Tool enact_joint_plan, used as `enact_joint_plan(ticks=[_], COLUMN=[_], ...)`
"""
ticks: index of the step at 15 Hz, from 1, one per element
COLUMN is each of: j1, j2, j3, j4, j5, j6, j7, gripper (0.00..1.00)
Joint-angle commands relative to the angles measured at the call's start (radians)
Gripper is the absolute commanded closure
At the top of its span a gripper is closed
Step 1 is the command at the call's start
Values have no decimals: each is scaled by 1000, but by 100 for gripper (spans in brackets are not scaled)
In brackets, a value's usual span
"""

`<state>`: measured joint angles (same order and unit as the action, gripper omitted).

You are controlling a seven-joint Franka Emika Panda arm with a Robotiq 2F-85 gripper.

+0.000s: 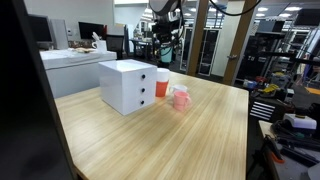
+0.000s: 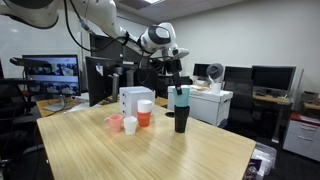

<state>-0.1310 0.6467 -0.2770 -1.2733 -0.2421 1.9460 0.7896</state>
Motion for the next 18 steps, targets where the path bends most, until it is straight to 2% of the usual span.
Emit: enact_joint_plan(ticks=[1,7,18], j1=[-11,-10,-15], j2=[30,61,59], j3=[1,3,13], j4=[46,67,30], j5=[11,15,39], j6=[-18,-16,-2], j7=[-27,-28,-21], gripper=[48,48,48])
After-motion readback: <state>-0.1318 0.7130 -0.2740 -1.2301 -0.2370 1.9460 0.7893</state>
